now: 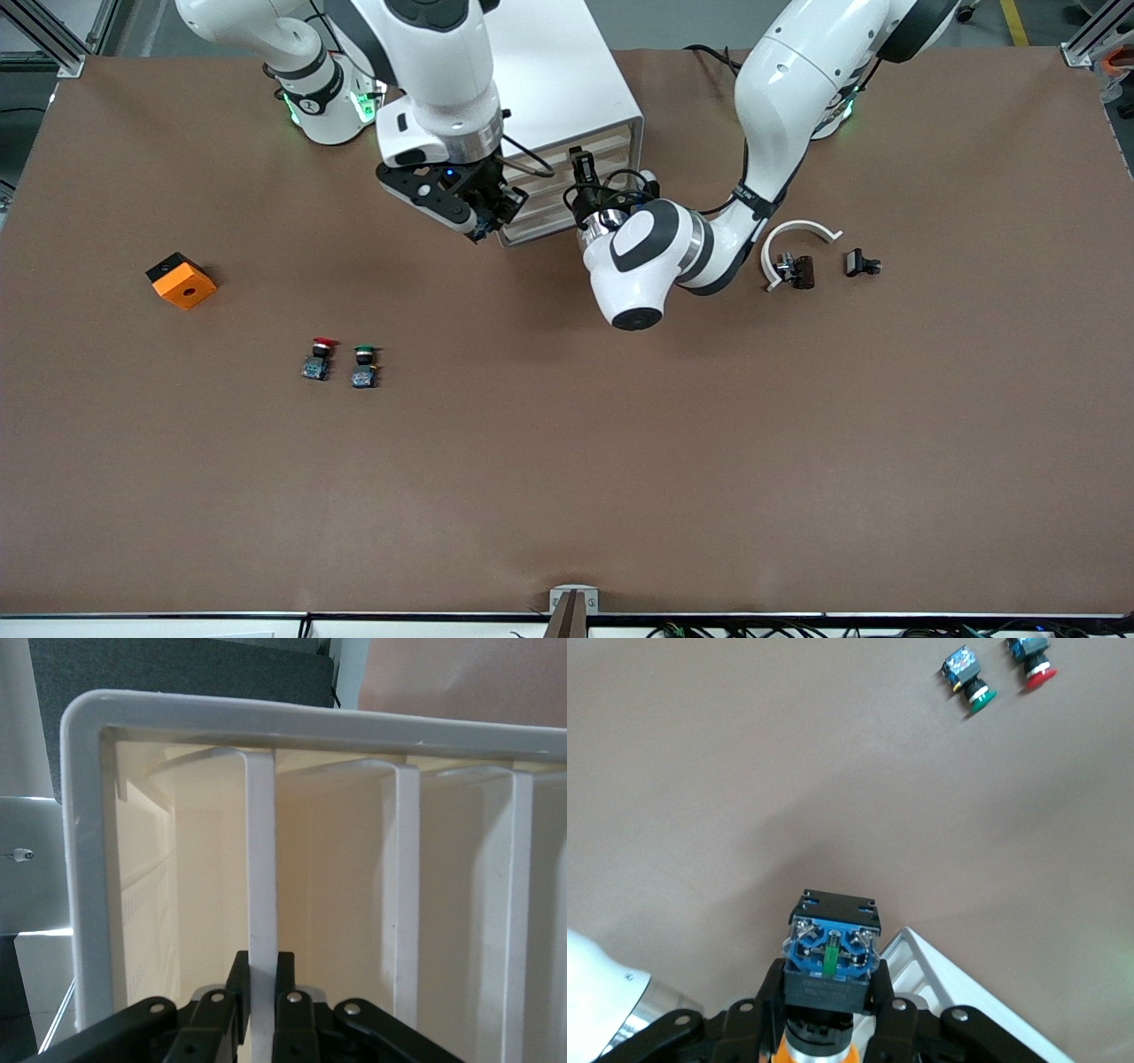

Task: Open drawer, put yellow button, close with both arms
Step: 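Pull the drawer open with the left gripper while the right gripper carries the button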

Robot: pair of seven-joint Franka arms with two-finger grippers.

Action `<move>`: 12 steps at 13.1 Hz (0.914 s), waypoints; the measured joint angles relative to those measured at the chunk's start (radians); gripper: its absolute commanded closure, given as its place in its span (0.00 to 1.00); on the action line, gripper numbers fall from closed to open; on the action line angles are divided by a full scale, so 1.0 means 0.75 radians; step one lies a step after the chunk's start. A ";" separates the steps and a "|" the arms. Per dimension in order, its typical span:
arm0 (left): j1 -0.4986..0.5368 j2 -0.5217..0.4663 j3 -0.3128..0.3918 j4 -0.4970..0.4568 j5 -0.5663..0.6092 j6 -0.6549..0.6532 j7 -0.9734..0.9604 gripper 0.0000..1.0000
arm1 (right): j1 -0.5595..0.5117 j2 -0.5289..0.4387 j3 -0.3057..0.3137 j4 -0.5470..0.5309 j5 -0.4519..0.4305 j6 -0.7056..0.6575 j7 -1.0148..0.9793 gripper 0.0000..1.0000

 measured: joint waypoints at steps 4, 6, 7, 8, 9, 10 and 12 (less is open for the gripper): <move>0.001 0.014 0.000 0.002 -0.007 -0.005 0.000 1.00 | 0.028 0.021 0.000 0.019 0.024 0.004 0.041 0.94; 0.001 0.016 0.001 0.004 -0.007 -0.006 -0.001 1.00 | 0.028 0.031 -0.001 0.019 0.029 0.008 0.045 0.94; 0.001 0.017 0.001 0.004 -0.008 -0.007 -0.001 1.00 | 0.028 0.034 -0.001 0.019 0.029 0.009 0.046 0.94; 0.001 0.017 0.002 0.004 -0.009 -0.007 -0.001 1.00 | 0.028 0.036 -0.002 0.020 0.030 0.009 0.047 0.93; 0.002 0.018 0.004 0.003 -0.011 -0.008 -0.001 1.00 | 0.028 0.037 -0.002 0.020 0.030 0.010 0.047 0.93; 0.006 0.019 0.006 0.003 -0.015 -0.009 -0.001 1.00 | 0.028 0.038 -0.003 0.021 0.030 0.011 0.048 0.93; 0.023 0.019 0.015 0.004 -0.019 -0.012 -0.001 1.00 | 0.028 0.039 -0.004 0.022 0.030 0.019 0.048 0.93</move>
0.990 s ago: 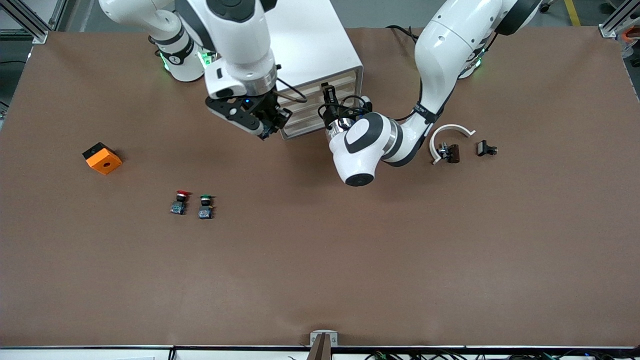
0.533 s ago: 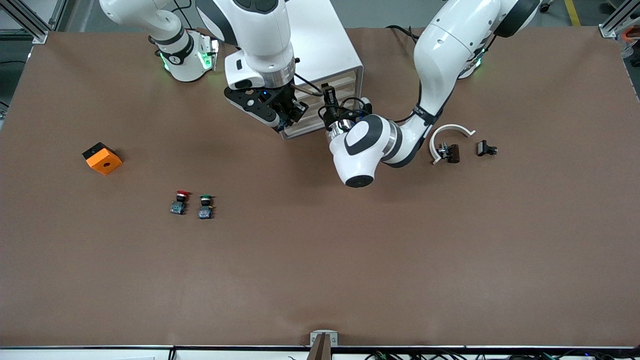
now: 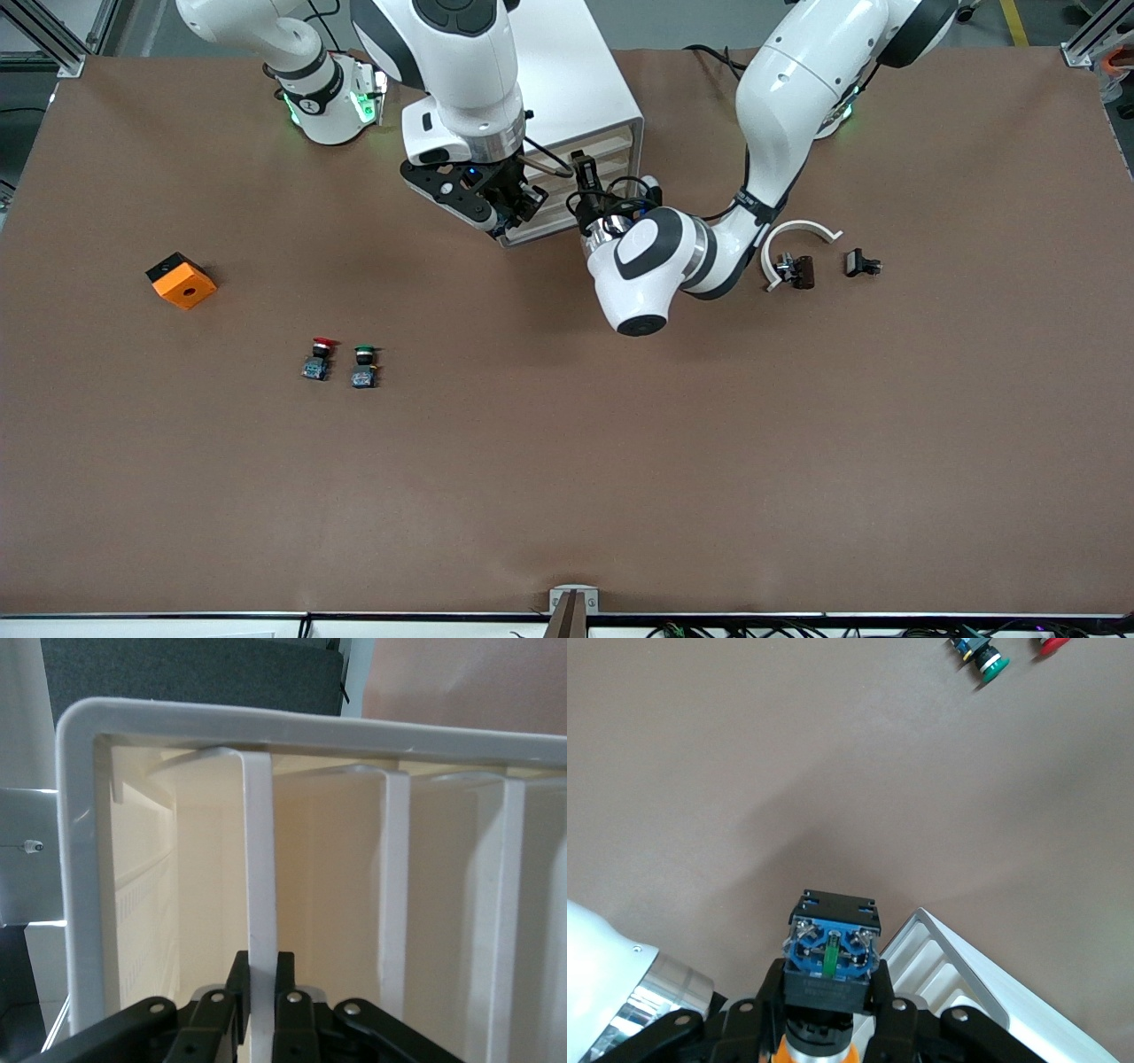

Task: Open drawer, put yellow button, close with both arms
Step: 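Pull the drawer open with the left gripper while the right gripper carries the button, then lower the yellow button into the open drawer and open the right gripper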

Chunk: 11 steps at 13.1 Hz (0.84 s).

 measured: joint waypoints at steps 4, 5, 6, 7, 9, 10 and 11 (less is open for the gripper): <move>0.059 0.000 0.048 0.031 -0.011 -0.005 0.000 1.00 | 0.000 0.001 -0.004 0.002 0.000 0.007 0.001 0.93; 0.074 0.000 0.052 0.036 -0.011 -0.003 0.000 1.00 | 0.000 0.001 -0.004 0.002 0.001 0.007 0.001 0.93; 0.088 0.001 0.054 0.042 -0.011 0.000 0.000 1.00 | 0.000 0.001 -0.004 0.003 0.002 0.008 0.001 0.93; 0.103 0.002 0.057 0.051 -0.011 0.004 0.000 1.00 | 0.000 0.001 -0.004 0.003 0.004 0.008 0.003 0.93; 0.130 0.003 0.061 0.067 -0.011 0.011 0.000 1.00 | 0.002 0.001 -0.003 0.004 0.018 0.017 0.026 0.93; 0.143 0.005 0.062 0.071 -0.011 0.014 0.000 1.00 | 0.007 0.001 -0.003 0.005 0.035 0.031 0.046 0.93; 0.155 0.007 0.062 0.074 -0.011 0.017 0.000 1.00 | 0.014 0.001 -0.003 0.006 0.054 0.045 0.061 0.93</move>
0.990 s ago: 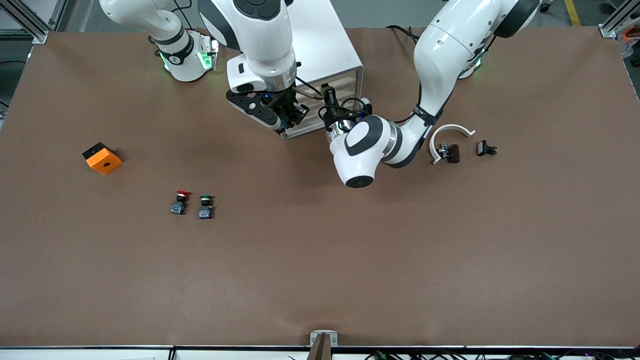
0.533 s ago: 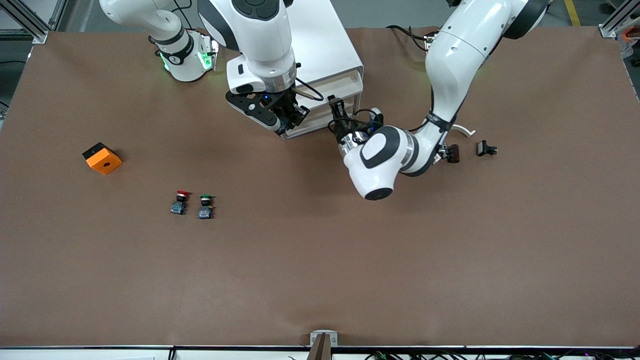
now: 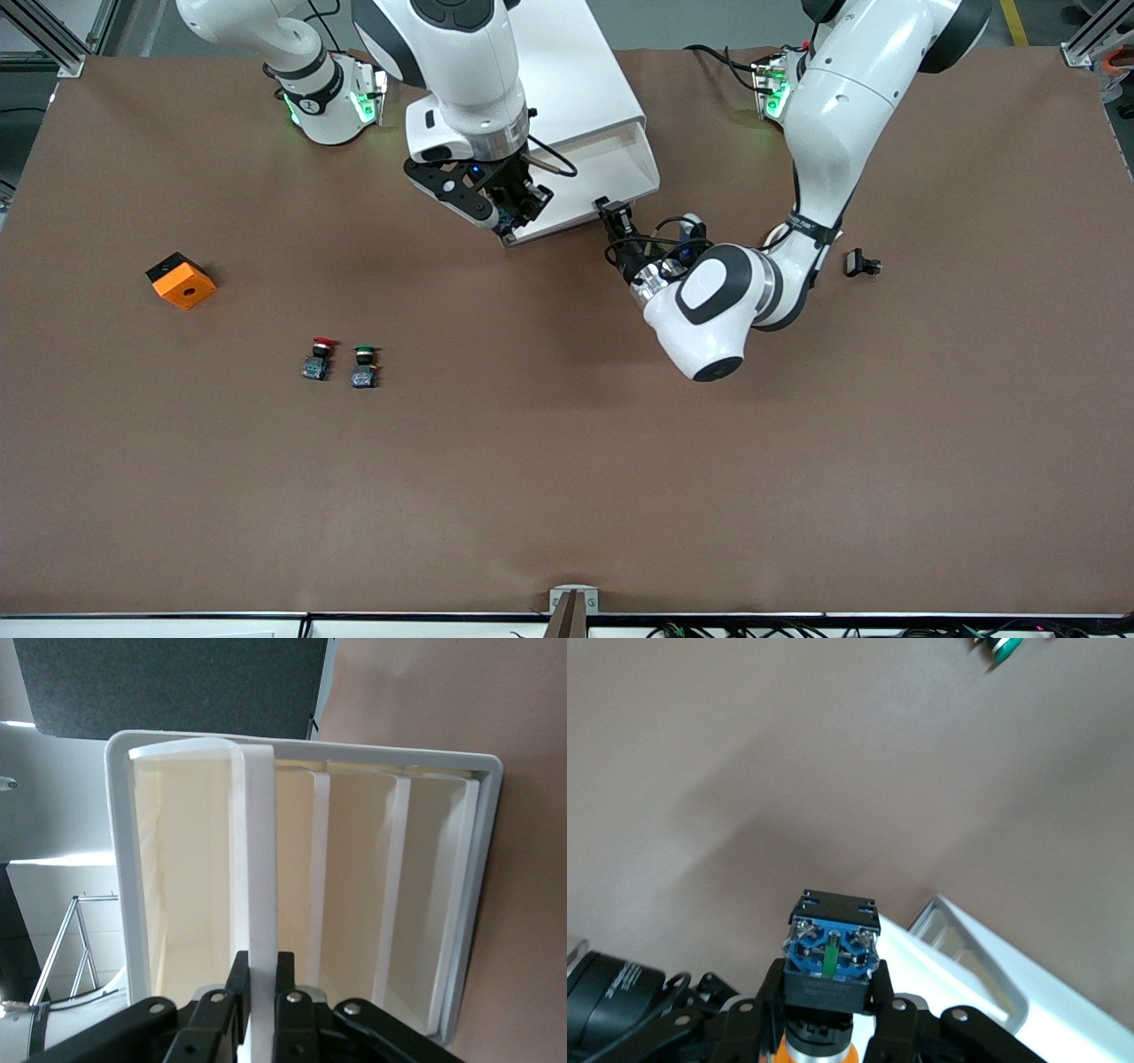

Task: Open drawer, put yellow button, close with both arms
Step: 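Lower the yellow button into the open drawer and open the right gripper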

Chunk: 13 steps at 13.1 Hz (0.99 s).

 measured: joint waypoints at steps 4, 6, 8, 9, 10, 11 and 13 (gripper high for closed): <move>0.040 0.007 0.000 0.020 0.000 0.011 0.000 0.73 | 0.050 0.011 0.000 0.003 0.035 0.041 0.138 0.93; 0.071 0.007 0.002 0.027 0.000 0.007 0.000 0.44 | 0.092 0.046 0.001 0.002 0.035 0.079 0.230 0.94; 0.102 0.007 0.005 0.033 0.000 0.007 0.002 0.00 | 0.126 0.094 0.001 0.002 0.035 0.105 0.302 0.95; 0.113 0.007 0.007 0.037 0.000 0.007 0.003 0.00 | 0.138 0.112 0.001 0.003 0.035 0.110 0.336 0.95; 0.120 0.007 0.010 0.044 0.000 0.007 0.003 0.00 | 0.147 0.124 0.001 0.003 0.035 0.112 0.366 0.95; 0.123 0.007 0.019 0.055 0.000 0.008 0.003 0.00 | 0.155 0.131 0.001 0.003 0.036 0.112 0.394 0.95; 0.127 0.007 0.061 0.087 0.000 0.009 0.004 0.00 | 0.174 0.139 0.001 0.003 0.037 0.112 0.440 0.95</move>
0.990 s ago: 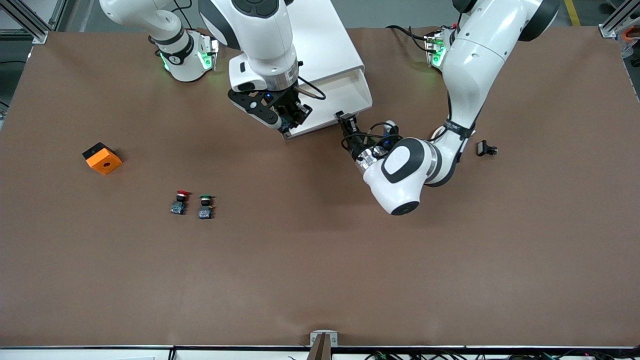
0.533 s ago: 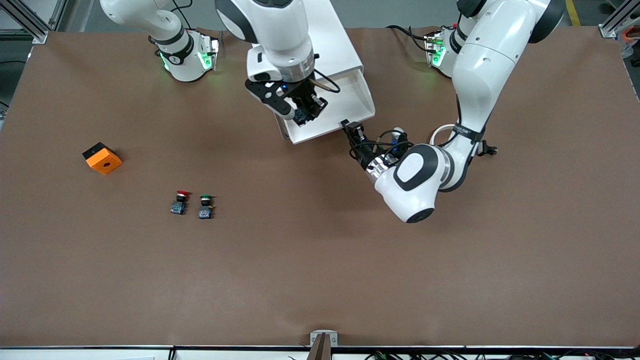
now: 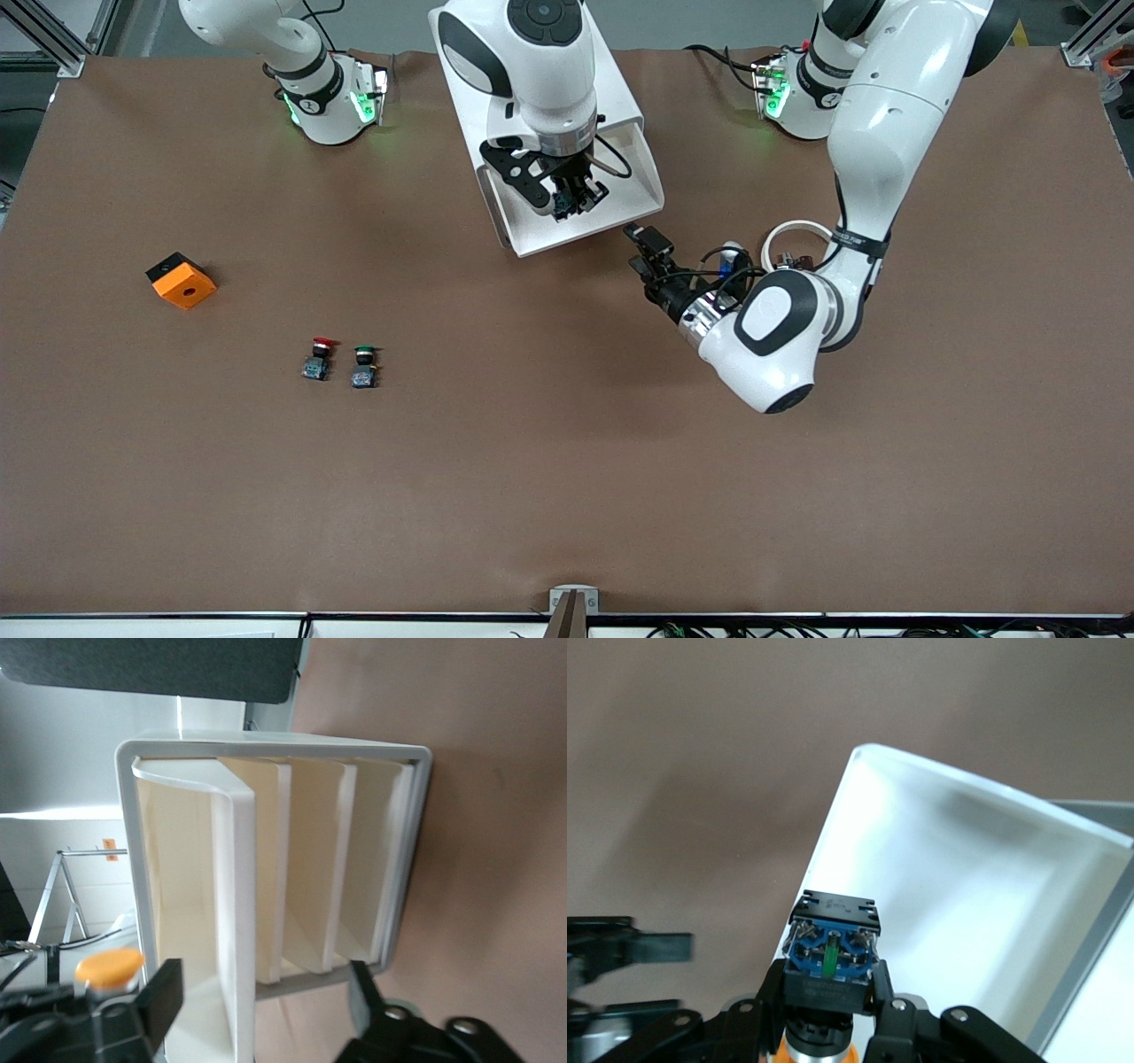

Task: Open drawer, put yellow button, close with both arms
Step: 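Lower the yellow button into the open drawer and open the right gripper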

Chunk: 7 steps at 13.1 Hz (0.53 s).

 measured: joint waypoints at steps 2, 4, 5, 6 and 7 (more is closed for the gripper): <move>0.004 0.000 0.069 0.039 0.001 0.000 0.003 0.00 | 0.021 0.016 0.000 0.000 0.013 0.000 0.043 0.95; 0.015 0.000 0.129 0.076 0.001 -0.002 0.025 0.00 | 0.040 0.036 0.000 -0.001 0.035 -0.007 0.058 0.95; 0.020 0.000 0.145 0.091 0.001 -0.002 0.031 0.00 | 0.051 0.048 0.000 -0.002 0.037 -0.011 0.061 0.95; 0.022 0.000 0.151 0.101 0.001 -0.004 0.032 0.00 | 0.062 0.060 0.000 -0.004 0.037 -0.012 0.066 0.94; 0.021 0.000 0.152 0.107 0.002 -0.005 0.032 0.00 | 0.070 0.071 0.000 -0.007 0.037 -0.012 0.070 0.93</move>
